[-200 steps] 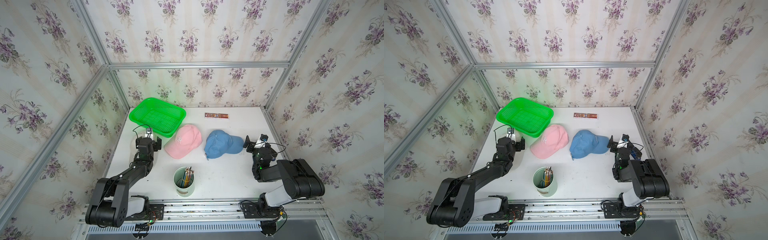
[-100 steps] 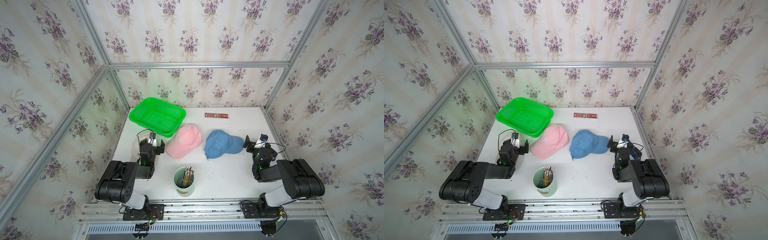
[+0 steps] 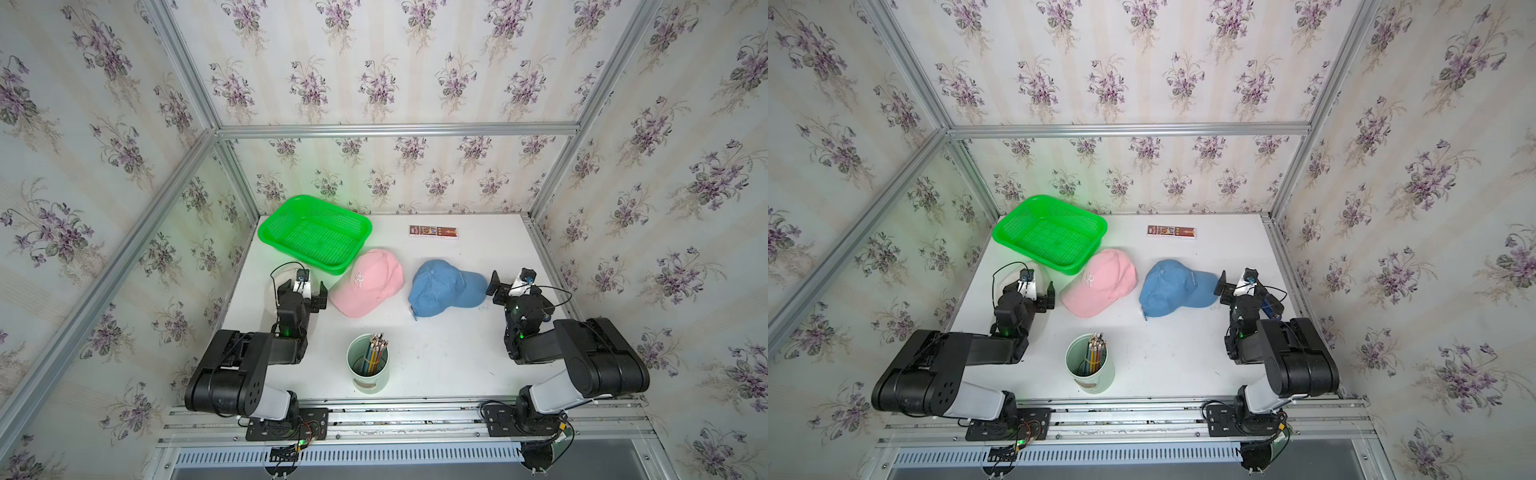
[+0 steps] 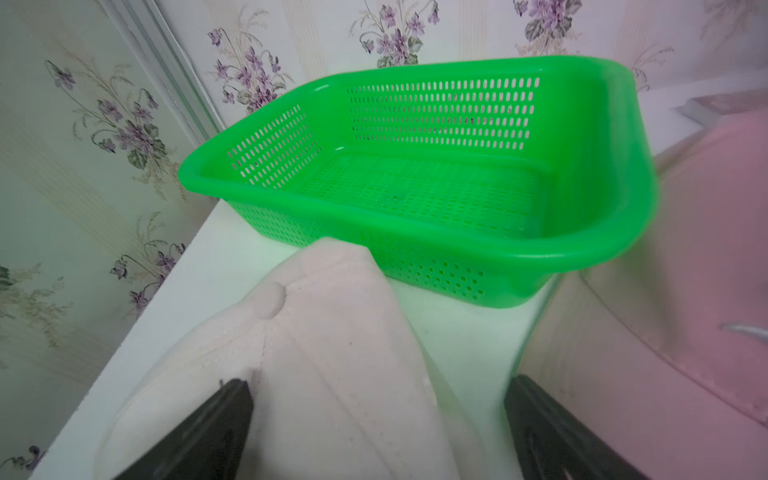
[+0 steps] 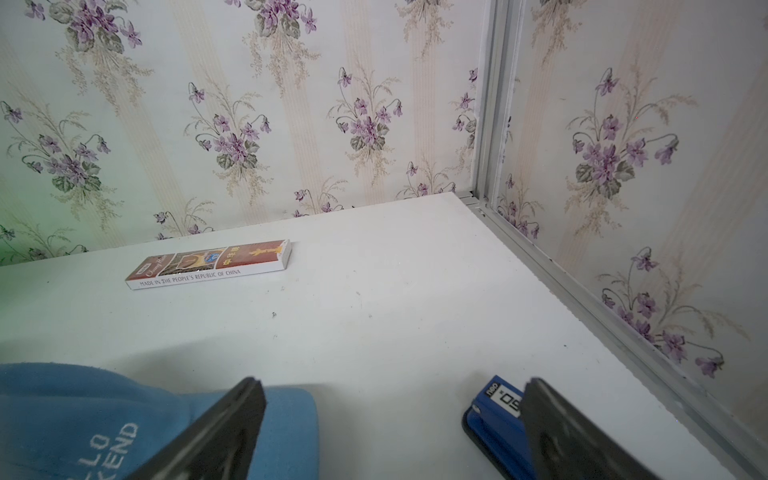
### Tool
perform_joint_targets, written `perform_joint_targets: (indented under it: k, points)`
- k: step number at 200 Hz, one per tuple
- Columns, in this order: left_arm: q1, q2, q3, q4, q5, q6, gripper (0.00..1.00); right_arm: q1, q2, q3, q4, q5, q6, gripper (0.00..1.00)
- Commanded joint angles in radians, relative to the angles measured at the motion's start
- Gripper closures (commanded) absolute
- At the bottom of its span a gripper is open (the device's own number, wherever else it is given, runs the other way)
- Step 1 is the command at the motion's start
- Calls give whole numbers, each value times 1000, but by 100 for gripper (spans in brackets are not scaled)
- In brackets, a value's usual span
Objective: Turn the baseball cap inside out
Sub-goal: Reset both arms
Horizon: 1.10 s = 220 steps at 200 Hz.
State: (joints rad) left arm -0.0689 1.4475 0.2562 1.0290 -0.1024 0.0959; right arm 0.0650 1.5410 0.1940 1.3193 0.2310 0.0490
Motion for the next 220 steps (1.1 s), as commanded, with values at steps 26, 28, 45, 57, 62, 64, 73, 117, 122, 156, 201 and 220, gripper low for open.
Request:
perform_joint_targets:
  k: [26, 28, 45, 57, 62, 64, 73, 117, 122, 156, 201, 220]
  points:
    - [1, 89, 0, 105, 83, 26, 1, 1, 1, 1, 32, 3, -3, 0]
    - [2, 101, 1, 123, 86, 32, 1, 1, 2, 2, 33, 2, -3, 0]
    - [2, 70, 33, 15, 101, 32, 1, 1, 2, 1, 32, 2, -3, 0]
    - [1, 41, 52, -68, 102, 30, 1, 1, 2, 1, 34, 2, -2, 0]
    - [2, 41, 51, -65, 102, 30, 1, 1, 2, 1, 32, 2, -3, 0]
    - [2, 45, 51, -59, 100, 32, 1, 1, 2, 1, 32, 3, -3, 0]
    - [1, 65, 44, -15, 87, 34, 1, 1, 1, 1, 34, 3, -3, 0]
    - [-1, 83, 101, -88, 13, 6, 1, 1, 3, 1, 32, 2, -3, 0]
    - [-2, 84, 113, -111, 0, -3, 1, 1, 2, 1, 32, 2, -3, 0]
    - [-1, 91, 115, -106, -13, -5, 1, 1, 3, 1, 32, 2, -3, 0]
    - [-2, 80, 80, -60, 30, 12, 1, 1, 3, 1, 32, 3, -3, 0]
    - [-1, 93, 72, -23, 36, 18, 1, 1, 1, 2, 32, 3, -3, 0]
